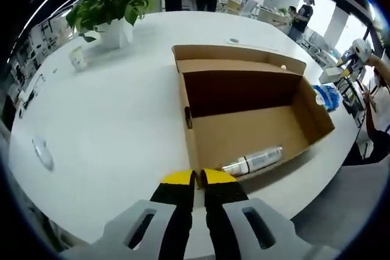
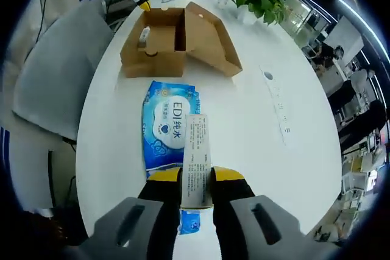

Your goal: Operate the shoe box by opening the lid, removing the specified soft item, and placing it in the target area until the item is outside and the box remains undamaged.

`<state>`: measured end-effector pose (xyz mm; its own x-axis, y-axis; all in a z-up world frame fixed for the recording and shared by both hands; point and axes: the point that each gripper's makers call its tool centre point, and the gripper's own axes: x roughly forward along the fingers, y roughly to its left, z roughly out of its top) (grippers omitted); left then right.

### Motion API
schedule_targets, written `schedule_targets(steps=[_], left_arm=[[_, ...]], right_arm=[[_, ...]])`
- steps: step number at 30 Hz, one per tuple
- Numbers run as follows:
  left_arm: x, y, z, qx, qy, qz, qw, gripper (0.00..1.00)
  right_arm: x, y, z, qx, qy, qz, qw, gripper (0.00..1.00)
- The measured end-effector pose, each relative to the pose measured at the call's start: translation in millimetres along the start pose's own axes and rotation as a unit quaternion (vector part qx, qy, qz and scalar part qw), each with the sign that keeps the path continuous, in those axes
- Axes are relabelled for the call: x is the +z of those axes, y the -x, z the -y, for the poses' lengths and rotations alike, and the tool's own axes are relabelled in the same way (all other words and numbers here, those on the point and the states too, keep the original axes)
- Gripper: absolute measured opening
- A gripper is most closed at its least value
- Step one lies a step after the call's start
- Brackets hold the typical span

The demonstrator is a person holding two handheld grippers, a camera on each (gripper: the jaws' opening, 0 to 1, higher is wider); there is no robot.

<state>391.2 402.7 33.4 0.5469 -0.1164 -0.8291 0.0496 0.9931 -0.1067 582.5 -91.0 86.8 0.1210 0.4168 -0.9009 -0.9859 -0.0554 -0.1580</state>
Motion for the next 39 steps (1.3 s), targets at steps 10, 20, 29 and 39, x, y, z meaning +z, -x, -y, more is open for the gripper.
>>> schedule_targets(steps=[10,20,29,39], left_arm=[[0.0,-1.0,0.1,0.0,0.008,-0.007,0.9999,0.03],[0.5,-1.4,0.1,0.001,0.012,-0.01,0.9999,0.03],[1.1,-1.5,-0.3,0.001,0.023,-0.004,0.9997,0.03],[1.7,-1.3,-0.1,0.002,0.022,-0.004,0.9998,0.03]], right_arm=[[-29.1,-5.9,18.0,0.005,0.009,-0.032,0.9994,0.16],[-51.2,-26.2,29.9,0.009,0.014,-0.053,0.9984,0.16],[-67.1,-42.2,35.7,0.024,0.011,-0.067,0.9974,0.16],[-98.5,-50.6,22.2,0.048,0.037,-0.127,0.9901,0.16]])
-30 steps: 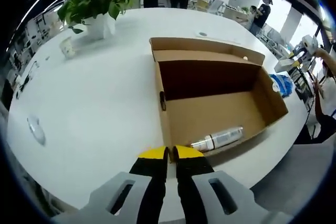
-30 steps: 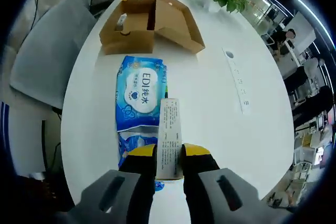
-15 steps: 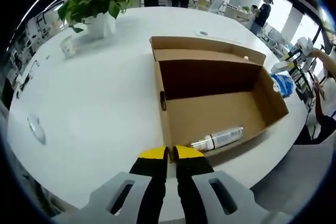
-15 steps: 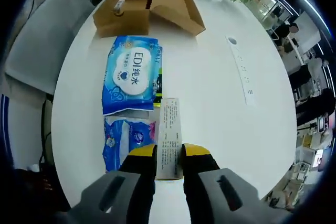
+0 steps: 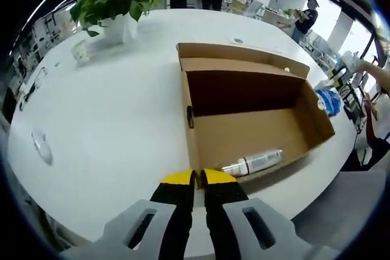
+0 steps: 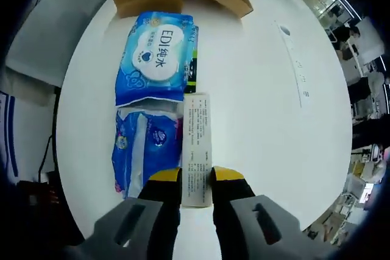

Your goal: Operate the shoe box by opening the lid, removing the specified soft item, and placing it in the target area until the item is outside and the box remains undamaged.

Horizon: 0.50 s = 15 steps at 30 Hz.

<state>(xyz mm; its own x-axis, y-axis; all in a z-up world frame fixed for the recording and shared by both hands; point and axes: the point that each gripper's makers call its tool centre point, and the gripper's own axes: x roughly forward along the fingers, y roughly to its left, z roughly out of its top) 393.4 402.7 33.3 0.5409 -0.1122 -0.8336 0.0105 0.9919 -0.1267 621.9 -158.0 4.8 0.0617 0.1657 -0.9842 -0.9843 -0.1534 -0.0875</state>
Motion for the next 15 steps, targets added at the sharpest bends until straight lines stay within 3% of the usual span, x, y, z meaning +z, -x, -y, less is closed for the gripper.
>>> schedule_targets(steps=[5,15], left_arm=[[0.1,0.1,0.1,0.001,-0.002,0.001,1.0,0.03],[0.1,0.5,0.5,-0.001,0.0,0.003,1.0,0.03]], right_arm=[[-10.5,-7.0,-1.8,-0.003,-0.011,-0.011,0.9999,0.16],[-13.9,-7.1,0.9,-0.008,-0.038,-0.01,0.9992,0.16]])
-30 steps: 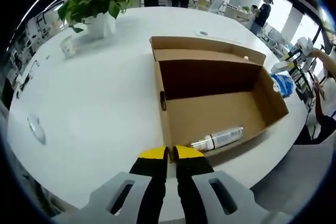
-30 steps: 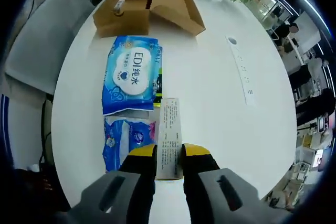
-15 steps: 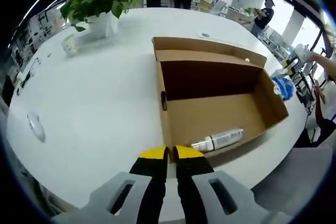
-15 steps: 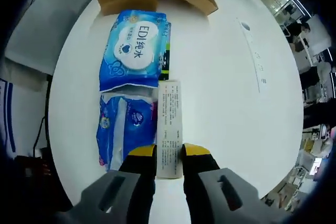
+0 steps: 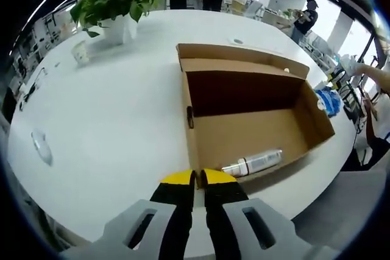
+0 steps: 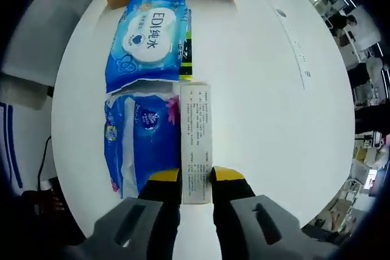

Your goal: Operate the shoe box by opening the lid, removing the specified soft item, and placing it in the target area until the item is outside and the box remains undamaged.

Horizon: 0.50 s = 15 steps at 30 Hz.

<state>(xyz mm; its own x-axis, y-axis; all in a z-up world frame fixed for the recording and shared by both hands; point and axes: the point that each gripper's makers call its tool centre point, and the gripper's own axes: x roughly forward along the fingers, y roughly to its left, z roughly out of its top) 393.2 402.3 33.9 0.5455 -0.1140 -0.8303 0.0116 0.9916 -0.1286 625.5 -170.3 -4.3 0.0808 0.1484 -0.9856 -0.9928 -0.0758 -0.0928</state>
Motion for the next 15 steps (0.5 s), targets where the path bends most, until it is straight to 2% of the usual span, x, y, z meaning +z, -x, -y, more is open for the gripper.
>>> schedule_targets(steps=[9,12,15], left_arm=[[0.1,-0.3,-0.4,-0.003,0.0,0.002,1.0,0.03],[0.4,-0.3,-0.8,-0.005,0.014,0.001,0.9999,0.03],[0.6,-1.0,-0.6,-0.005,0.015,-0.001,0.9999,0.04]], right_arm=[[1.3,-0.4,4.0,-0.008,-0.015,0.002,0.9999,0.17],[3.2,2.2,3.2,-0.01,-0.016,0.001,0.9998,0.17],[4.6,5.5,10.1,-0.028,-0.016,0.003,0.9995,0.18]])
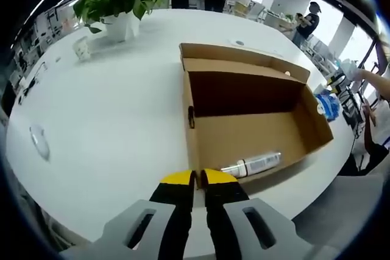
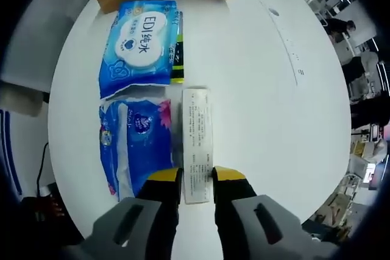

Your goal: Operate the shoe box by opening the lid, removing the specified soft item, and placing it in the target area until the item is outside and the box remains undamaged.

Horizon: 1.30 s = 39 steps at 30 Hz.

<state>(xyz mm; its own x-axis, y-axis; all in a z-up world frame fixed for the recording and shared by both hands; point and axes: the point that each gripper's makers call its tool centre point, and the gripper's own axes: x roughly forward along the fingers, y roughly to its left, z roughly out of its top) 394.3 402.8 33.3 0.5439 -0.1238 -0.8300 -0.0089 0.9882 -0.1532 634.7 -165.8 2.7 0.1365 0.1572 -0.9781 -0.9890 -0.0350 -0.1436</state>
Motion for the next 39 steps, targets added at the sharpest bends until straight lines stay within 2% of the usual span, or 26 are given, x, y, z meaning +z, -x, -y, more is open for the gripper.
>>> schedule_targets(steps=[5,11,16,19,22,29,31,32,35,39], left_arm=[[2.7,-1.5,0.3,0.005,-0.015,0.006,0.9999,0.04],[3.7,-1.2,1.0,0.005,-0.018,0.007,0.9998,0.04],[6.2,1.7,2.6,0.002,-0.022,0.017,0.9996,0.06],[9.1,4.7,4.4,-0.007,-0.025,0.025,0.9993,0.09],[12.3,9.2,3.4,-0.009,-0.034,0.034,0.9988,0.09],[20.7,19.9,1.1,-0.013,-0.063,0.05,0.9967,0.16],[24.1,24.5,1.1,-0.013,-0.087,0.045,0.9952,0.19],[26.1,26.6,2.5,-0.017,-0.095,0.044,0.9943,0.2],[39.1,35.3,6.9,-0.028,-0.118,0.053,0.9912,0.22],[54.2,40.1,12.2,-0.04,-0.142,0.06,0.9873,0.25]], right_arm=[[4.3,8.4,-2.5,-0.001,-0.008,0.008,0.9999,0.19],[7.3,21.3,-3.0,-0.023,-0.02,0.015,0.9994,0.26],[15.5,38.7,-7.4,-0.04,-0.049,0.031,0.9975,0.32],[29.9,54.2,-7.6,-0.057,-0.114,0.075,0.9891,0.35],[40.0,67.4,-10.2,-0.067,-0.144,0.1,0.9822,0.42],[57.0,88.4,-26.5,-0.087,-0.169,0.13,0.9731,0.55],[64.3,96.3,-35.8,-0.096,-0.179,0.142,0.9687,0.6],[68.8,100.5,-38.7,-0.106,-0.193,0.154,0.9631,0.61],[76.8,107.6,-49.8,-0.116,-0.213,0.176,0.9541,0.66],[78.0,111.1,-64.8,-0.128,-0.228,0.178,0.9488,0.7]])
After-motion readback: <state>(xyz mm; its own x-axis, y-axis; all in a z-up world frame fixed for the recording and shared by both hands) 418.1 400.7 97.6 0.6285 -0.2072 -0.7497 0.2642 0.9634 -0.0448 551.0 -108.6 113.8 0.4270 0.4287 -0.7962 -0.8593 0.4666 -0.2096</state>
